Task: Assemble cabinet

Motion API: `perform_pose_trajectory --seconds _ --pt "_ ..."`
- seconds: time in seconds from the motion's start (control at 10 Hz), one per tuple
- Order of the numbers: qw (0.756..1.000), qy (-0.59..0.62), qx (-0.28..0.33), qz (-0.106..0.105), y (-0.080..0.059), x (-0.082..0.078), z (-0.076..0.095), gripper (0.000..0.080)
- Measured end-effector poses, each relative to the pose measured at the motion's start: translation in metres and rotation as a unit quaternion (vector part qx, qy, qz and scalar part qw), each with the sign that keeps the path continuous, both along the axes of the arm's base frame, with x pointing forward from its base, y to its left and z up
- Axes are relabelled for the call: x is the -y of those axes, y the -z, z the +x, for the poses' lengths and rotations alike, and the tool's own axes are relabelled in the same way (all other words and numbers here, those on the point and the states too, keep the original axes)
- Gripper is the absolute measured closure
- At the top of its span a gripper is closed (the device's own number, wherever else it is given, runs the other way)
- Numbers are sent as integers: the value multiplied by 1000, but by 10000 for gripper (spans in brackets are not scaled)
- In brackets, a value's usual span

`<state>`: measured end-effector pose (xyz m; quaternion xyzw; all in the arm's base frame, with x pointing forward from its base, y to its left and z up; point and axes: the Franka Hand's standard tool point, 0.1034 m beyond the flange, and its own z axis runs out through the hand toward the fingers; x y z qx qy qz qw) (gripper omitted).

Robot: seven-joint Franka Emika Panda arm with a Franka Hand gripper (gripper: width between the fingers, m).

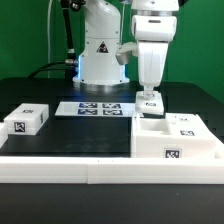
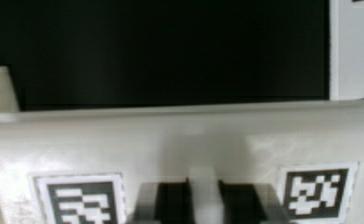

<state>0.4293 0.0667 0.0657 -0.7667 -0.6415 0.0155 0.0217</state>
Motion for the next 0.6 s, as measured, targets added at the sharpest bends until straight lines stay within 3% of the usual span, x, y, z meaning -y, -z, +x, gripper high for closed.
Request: perform_pose_trajectory --seconds 0.6 --pt "1000 12 5 7 4 -1 27 731"
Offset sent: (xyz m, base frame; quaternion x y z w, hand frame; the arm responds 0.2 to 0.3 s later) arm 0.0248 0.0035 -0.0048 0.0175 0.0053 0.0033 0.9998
